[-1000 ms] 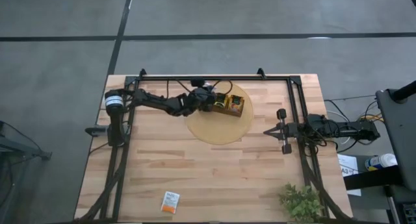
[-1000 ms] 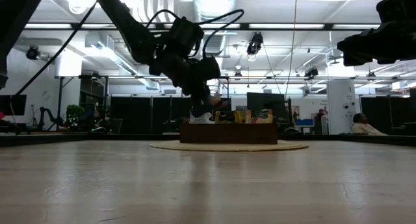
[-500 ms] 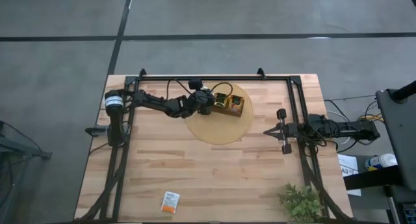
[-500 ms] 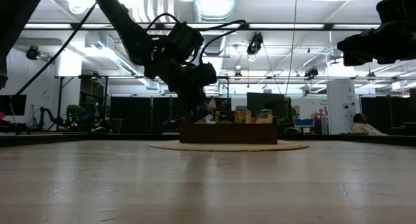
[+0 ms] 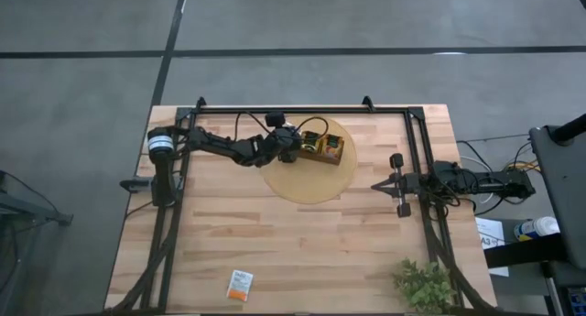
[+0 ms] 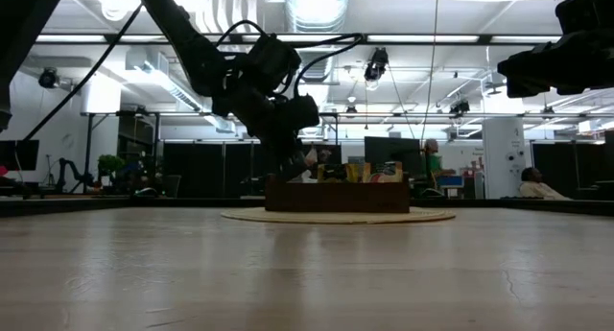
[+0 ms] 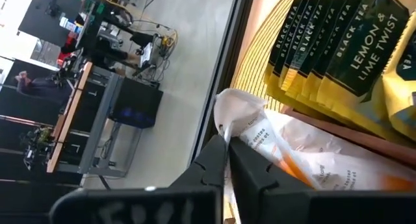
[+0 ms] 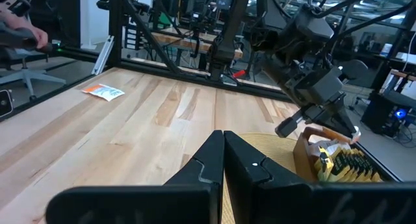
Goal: Pick & Place Tea
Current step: Put the right white tea bag into the left section of wooden organizer
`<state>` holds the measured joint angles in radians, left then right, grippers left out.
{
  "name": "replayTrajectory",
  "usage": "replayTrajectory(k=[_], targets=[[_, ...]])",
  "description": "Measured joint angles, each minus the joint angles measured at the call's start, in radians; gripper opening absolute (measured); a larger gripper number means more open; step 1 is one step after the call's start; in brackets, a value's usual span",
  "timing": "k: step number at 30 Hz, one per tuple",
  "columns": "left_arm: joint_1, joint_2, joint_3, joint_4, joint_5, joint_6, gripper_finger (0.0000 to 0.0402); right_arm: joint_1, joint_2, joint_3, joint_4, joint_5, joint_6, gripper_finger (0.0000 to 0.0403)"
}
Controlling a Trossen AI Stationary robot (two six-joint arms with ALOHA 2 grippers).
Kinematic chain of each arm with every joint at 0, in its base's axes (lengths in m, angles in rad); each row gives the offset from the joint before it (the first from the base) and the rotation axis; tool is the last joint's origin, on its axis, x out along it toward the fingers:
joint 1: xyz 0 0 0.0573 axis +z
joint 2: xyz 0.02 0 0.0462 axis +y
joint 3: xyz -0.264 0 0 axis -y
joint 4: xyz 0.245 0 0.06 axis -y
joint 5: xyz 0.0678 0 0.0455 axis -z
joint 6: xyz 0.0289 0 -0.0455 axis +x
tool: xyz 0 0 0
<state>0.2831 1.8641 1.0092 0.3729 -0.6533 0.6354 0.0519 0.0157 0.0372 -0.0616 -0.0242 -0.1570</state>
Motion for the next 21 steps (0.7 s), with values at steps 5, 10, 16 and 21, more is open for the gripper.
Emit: replayTrajectory(k=[5, 10, 16, 21], targets=[[-0.004, 0.0, 0.0, -0.007, 0.0, -0.021, 0.0057, 0.0, 0.0, 0.0, 0.0, 0.0, 0.0, 0.0009], [-0.008, 0.0, 0.0, -0.006, -0.021, -0.021, 0.0104, 0.0, 0.0, 0.0, 0.0, 0.0, 0.0, 0.0009], [-0.014, -0.003, 0.0, -0.007, -0.057, -0.019, 0.0123, 0.0, 0.0, 0.0, 0.0, 0.0, 0.0, 0.0009], [-0.02, -0.033, 0.0, -0.014, -0.072, -0.016, 0.0124, 0.0, 0.0, 0.0, 0.0, 0.0, 0.0, 0.0009]])
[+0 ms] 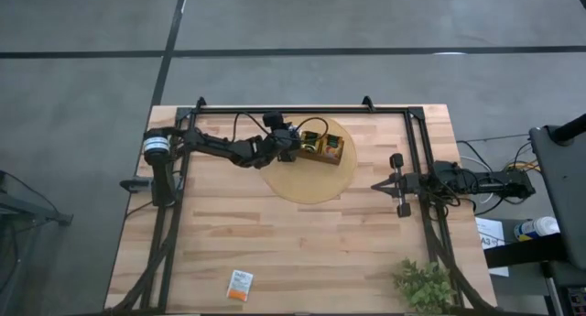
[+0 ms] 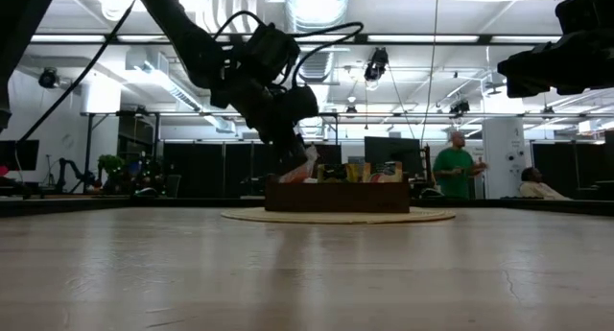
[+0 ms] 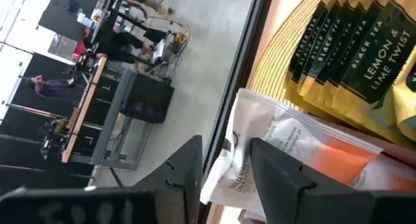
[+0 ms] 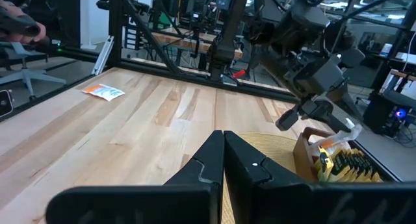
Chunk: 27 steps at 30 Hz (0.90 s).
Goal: Pick & Place Tea
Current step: Put the right white tea bag into the left section of wooden organizer
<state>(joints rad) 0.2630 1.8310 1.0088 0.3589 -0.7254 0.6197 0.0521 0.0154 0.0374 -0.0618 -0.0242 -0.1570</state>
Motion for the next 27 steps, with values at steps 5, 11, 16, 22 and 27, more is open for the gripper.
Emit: replayTrajectory(k=[5, 11, 16, 22, 27], targets=[[0.0, -0.006, 0.0, -0.021, -0.003, 0.006, 0.0124, 0.0, 0.0, 0.0, 0.0, 0.0, 0.0, 0.0009], [-0.01, -0.006, 0.0, -0.027, -0.007, 0.002, 0.0124, 0.0, 0.0, 0.0, 0.0, 0.0, 0.0, 0.0009], [-0.017, -0.006, 0.0, -0.036, -0.006, 0.0, 0.0124, 0.0, 0.0, 0.0, 0.0, 0.0, 0.0, 0.0009], [-0.025, -0.006, 0.0, -0.066, 0.002, -0.068, 0.0124, 0.0, 0.0, 0.0, 0.0, 0.0, 0.0, 0.0009], [-0.025, -0.006, 0.0, -0.065, 0.002, -0.077, 0.0124, 0.0, 0.0, 0.0, 0.0, 0.0, 0.0, 0.0009]])
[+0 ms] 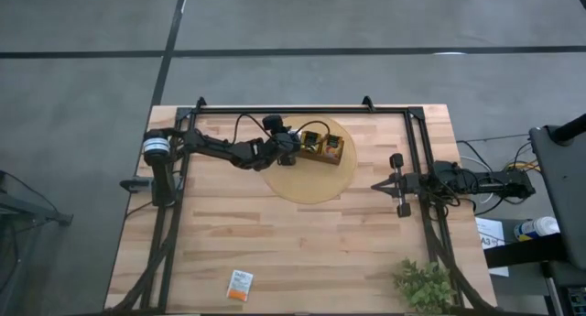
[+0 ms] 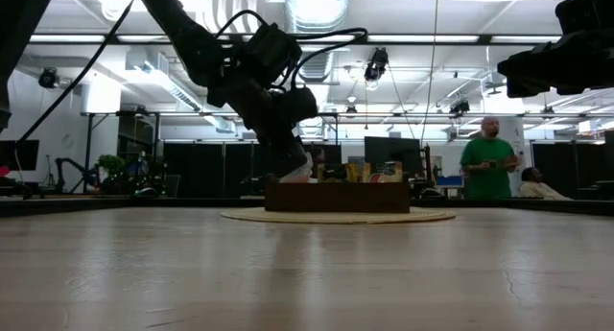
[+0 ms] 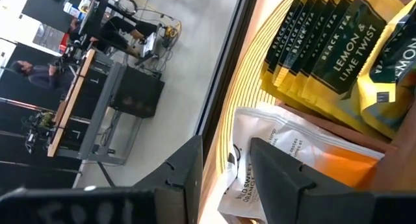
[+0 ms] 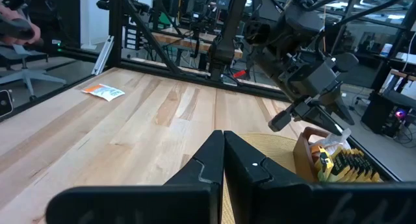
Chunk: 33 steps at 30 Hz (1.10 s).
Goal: Pick & Place Tea
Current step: Put the right white tea bag into the left section of wooden organizer
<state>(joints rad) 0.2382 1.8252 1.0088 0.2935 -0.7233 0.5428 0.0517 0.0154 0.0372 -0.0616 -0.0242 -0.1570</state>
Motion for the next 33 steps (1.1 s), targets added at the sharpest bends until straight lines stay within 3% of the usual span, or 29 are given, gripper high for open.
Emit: replayTrajectory(k=[19, 29, 33], targets=[[-0.008, -0.098, 0.0, -0.13, 0.002, -0.072, 0.0124, 0.0, 0.0, 0.0, 0.0, 0.0, 0.0, 0.0009], [-0.012, -0.132, 0.018, -0.313, 0.305, -0.161, 0.0124, 0.0, 0.0, 0.0, 0.0, 0.0, 0.0, 0.0009], [-0.006, -0.132, 0.036, -0.37, 0.349, -0.158, 0.0121, 0.0, 0.0, 0.0, 0.0, 0.0, 0.0, 0.0009]])
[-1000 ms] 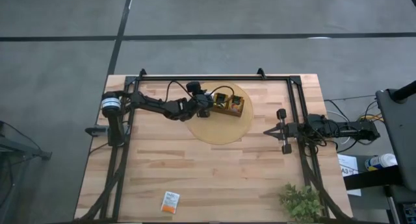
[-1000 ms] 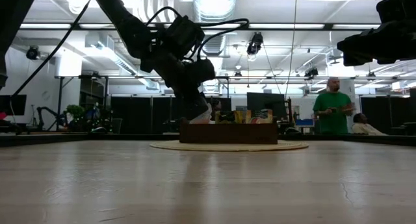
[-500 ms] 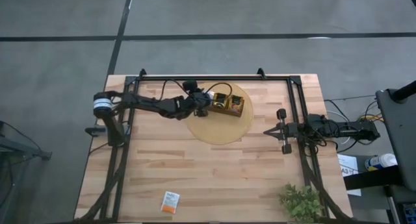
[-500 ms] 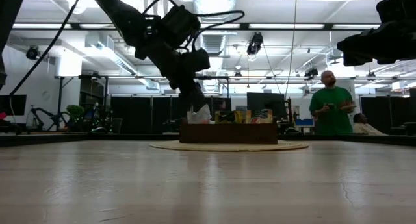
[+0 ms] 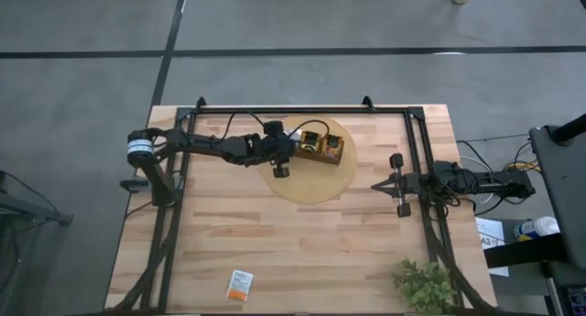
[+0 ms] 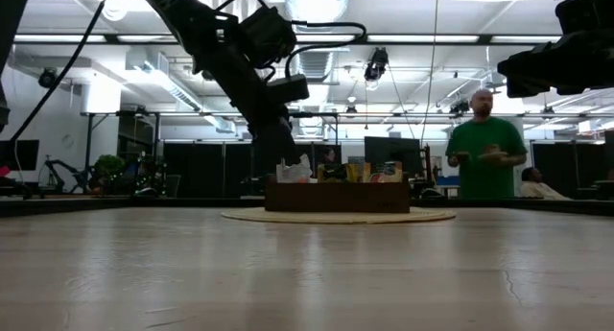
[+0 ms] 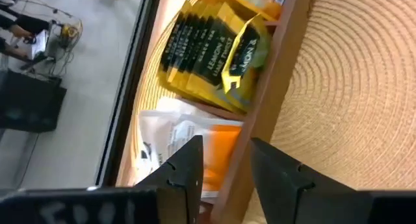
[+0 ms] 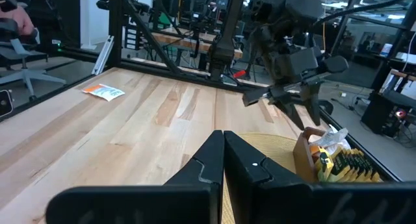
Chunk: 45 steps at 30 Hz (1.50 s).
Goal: Pick & Place Tea
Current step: Put the right white tea bag into the left section of wooden organizer
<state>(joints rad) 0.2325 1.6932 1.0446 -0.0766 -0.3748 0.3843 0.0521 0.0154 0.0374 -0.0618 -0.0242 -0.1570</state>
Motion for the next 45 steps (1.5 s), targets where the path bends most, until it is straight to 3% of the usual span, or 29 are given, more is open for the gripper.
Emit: replayTrajectory(k=[4, 8, 10, 23, 30, 45], targets=[[0.002, -0.003, 0.016, -0.039, -0.001, 0.016, 0.0087, 0.0, 0.0, 0.0, 0.0, 0.0, 0.0, 0.0009], [0.01, -0.006, 0.025, -0.041, 0.029, 0.061, 0.0016, 0.0, 0.0, 0.0, 0.0, 0.0, 0.0, 0.0009], [0.019, -0.006, 0.033, -0.042, 0.058, 0.069, 0.0006, 0.0, 0.0, 0.0, 0.0, 0.0, 0.0, 0.0009], [0.132, 0.032, 0.19, -0.263, 0.258, 0.124, 0.0, 0.0, 0.0, 0.0, 0.0, 0.0, 0.0, 0.0009], [0.133, 0.063, 0.195, -0.304, 0.282, 0.136, 0.0, 0.0, 0.0, 0.0, 0.0, 0.0, 0.0, 0.0009], [0.135, 0.165, 0.194, -0.218, 0.248, 0.141, 0.0, 0.0, 0.0, 0.0, 0.0, 0.0, 0.0, 0.0009]])
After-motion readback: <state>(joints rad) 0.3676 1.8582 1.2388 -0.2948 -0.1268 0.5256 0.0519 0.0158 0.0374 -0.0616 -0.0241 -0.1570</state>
